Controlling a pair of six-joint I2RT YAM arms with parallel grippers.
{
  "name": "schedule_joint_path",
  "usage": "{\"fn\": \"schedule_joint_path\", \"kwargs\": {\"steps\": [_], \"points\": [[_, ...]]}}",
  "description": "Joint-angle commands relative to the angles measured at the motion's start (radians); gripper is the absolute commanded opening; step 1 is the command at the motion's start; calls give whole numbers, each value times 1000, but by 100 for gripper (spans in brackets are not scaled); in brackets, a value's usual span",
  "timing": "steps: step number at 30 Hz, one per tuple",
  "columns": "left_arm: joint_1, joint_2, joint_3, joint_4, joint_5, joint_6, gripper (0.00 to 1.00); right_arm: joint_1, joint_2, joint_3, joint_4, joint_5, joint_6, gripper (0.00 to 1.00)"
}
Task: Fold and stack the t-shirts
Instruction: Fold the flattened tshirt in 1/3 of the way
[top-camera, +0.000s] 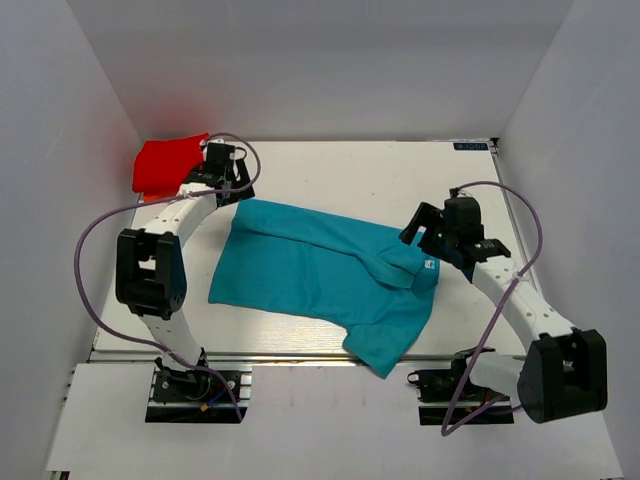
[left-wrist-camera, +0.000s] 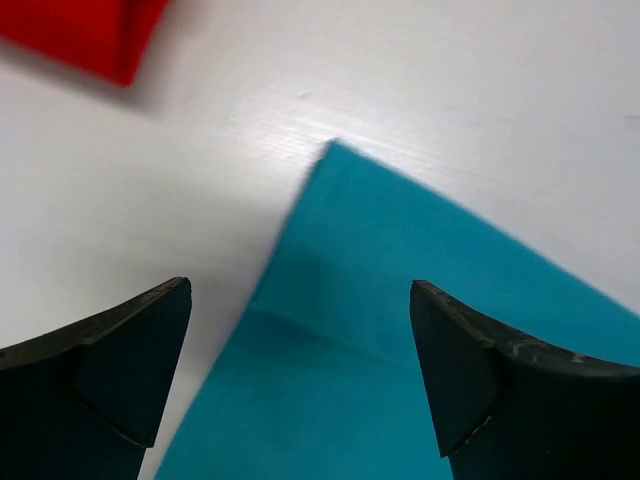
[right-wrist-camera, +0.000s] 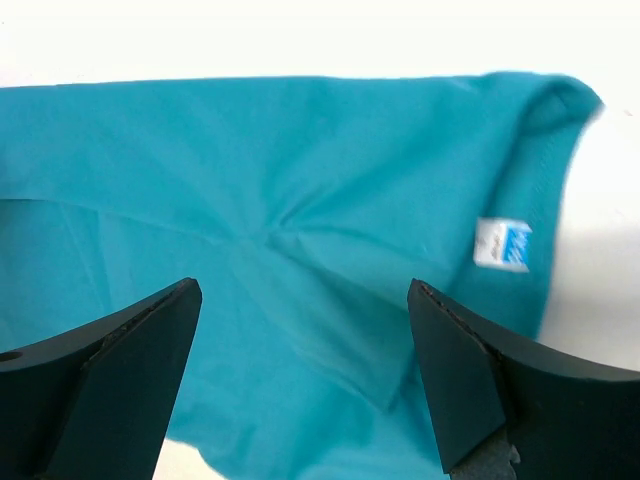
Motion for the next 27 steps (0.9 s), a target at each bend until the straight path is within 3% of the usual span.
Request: {"fn": "schedule_joint_path", "kwargs": {"steps": [1,3,7,12,19,27], "points": [[-14,-5,50,104,239,46,100,1,83,45,85,-49,-40,90],[-14,45,90,117,343,46,100,1,178,88,99,-56,-38,90],[-23,179,185,86,352,46,100,-5,318,148,114,-53,-47,90],[-23,268,169,86,342,46,100,-20,462,186,122,48,-31,90],[-2,308,106,108,364,27,100,-77,646,260,96,-4,-21,90],[-11,426,230,92,368,-16,100,-163,949,599,21,-98,-99,90]]}}
